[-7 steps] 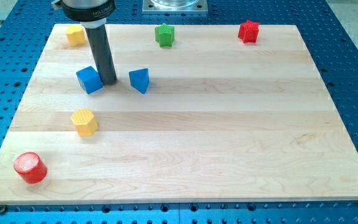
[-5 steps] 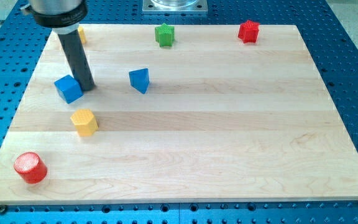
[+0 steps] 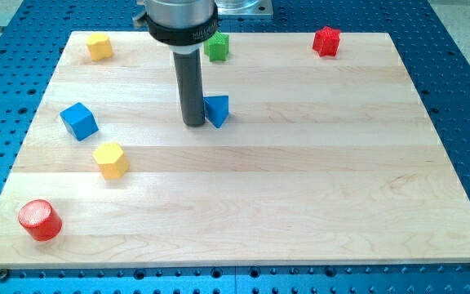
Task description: Push the triangle to the center right side of the board
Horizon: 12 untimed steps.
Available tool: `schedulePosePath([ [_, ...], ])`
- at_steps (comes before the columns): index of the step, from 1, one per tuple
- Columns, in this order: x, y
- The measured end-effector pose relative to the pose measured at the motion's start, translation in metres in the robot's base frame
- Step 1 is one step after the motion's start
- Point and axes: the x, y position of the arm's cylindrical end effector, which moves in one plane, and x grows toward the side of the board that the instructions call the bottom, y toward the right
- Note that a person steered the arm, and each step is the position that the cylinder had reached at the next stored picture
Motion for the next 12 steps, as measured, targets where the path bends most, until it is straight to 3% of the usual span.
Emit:
schedulePosePath([
  [1,0.004,0.057],
  [2,0.004,-0.011],
  [3,-0.023,0.015],
  [4,-0.031,0.084],
  [5,-0.008,0.175],
  [6,0.005,0.222],
  [8,0.075,0.182],
  [10,0.048,0.253],
  [12,0.046,0.244],
])
